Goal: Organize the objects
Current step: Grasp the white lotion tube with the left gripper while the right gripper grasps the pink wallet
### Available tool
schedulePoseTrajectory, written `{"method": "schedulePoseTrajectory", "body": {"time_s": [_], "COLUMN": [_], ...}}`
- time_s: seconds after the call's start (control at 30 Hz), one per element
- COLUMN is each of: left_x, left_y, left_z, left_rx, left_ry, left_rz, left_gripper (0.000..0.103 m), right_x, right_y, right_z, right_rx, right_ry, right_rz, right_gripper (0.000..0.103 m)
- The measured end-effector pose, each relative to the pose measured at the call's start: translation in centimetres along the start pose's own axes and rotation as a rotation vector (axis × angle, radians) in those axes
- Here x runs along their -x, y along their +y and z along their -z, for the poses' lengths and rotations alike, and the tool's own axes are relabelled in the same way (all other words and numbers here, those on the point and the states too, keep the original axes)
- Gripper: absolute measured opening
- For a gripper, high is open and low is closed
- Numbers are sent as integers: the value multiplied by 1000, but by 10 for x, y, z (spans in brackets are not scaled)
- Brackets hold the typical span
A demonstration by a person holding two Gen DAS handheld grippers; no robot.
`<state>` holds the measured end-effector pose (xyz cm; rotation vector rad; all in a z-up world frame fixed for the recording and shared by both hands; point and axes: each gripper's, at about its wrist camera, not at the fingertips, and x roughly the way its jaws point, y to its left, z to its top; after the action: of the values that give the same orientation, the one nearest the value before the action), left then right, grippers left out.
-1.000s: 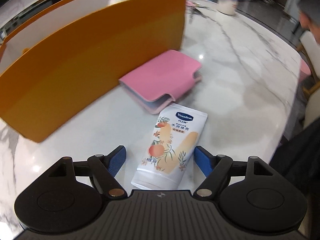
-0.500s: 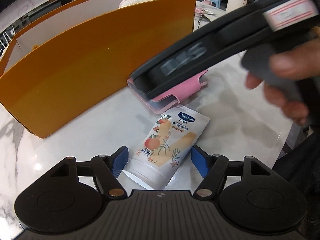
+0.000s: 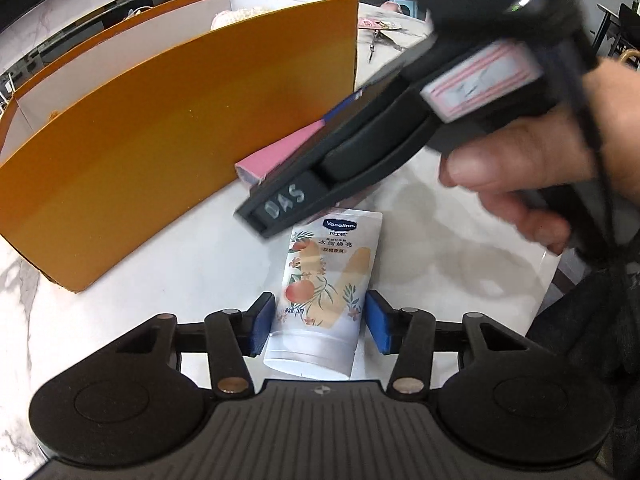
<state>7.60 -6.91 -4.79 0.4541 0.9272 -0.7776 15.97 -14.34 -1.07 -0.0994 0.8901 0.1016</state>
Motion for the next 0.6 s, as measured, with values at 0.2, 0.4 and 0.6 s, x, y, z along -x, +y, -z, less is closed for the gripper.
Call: {"method": "schedulePoseTrajectory", "body": {"time_s": [0.2, 0.4, 0.6], "left_x": [-1, -2, -4], "left_y": [-8, -14, -21], "left_z": [1, 1, 1], "left_rx": [4, 17, 20], "left_ry": [6, 11, 13], "left_rz": [-8, -6, -2], "left_gripper": [57, 58, 58], "right_x": [10, 7, -10], "right_y": [-20, -30, -31], "right_z": [0, 7, 14], "right_rx": [-86, -83, -85], "right_ry": [-9, -44, 12], "right_rz": [-142, -30, 47], "right_gripper": [42, 102, 102]}}
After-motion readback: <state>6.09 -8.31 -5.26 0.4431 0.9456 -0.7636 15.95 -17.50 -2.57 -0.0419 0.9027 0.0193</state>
